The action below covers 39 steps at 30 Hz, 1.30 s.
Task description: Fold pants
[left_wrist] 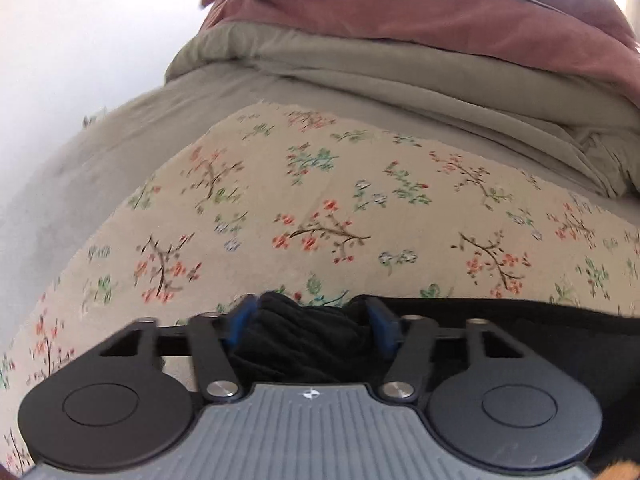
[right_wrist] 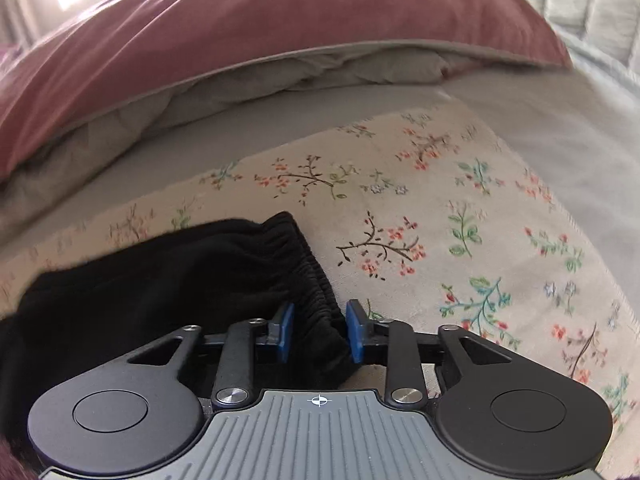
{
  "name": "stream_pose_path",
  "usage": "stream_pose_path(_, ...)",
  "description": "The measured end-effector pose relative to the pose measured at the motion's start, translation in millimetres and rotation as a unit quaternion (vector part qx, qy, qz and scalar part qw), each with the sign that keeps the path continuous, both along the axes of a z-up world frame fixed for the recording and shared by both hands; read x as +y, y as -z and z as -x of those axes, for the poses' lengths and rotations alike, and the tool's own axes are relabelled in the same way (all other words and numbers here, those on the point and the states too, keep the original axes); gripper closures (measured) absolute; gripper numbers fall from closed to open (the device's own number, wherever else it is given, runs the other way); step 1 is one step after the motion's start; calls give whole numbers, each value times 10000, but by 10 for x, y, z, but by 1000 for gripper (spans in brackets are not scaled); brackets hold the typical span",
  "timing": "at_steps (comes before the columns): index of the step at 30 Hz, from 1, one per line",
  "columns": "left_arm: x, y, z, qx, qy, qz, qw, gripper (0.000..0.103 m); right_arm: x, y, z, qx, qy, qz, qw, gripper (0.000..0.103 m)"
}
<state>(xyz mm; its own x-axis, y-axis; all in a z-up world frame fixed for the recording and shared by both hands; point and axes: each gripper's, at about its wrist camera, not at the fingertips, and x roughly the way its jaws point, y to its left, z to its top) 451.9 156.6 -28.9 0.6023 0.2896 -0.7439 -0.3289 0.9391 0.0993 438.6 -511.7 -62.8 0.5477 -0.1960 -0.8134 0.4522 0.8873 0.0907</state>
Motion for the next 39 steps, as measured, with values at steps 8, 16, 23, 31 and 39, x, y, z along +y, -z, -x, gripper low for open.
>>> stream_pose_path(8, -119, -81, 43, -183, -111, -173, 9996, 52, -227, -247, 282, -194, 263, 372, 9988, 91)
stream_pose_path(16, -104, -136, 13, -218, -184, -127, 9995, 54, -188, -117, 207, -9, 362, 586, 9976, 93)
stream_pose_path(23, 29, -480, 184, -591, -306, 380, 9971, 55, -109, -674, 353, -988, 417, 520, 9929, 94)
stream_pose_path(31, -5, -569, 262, -543, -122, 309, 9980, 55, -326, -679, 665, -641, 578, 258, 9959, 96)
stream_pose_path(39, -66, -297, 35, 17, 272, -19, 9996, 48, -251, -85, 391, 58, 178, 502, 9986, 79)
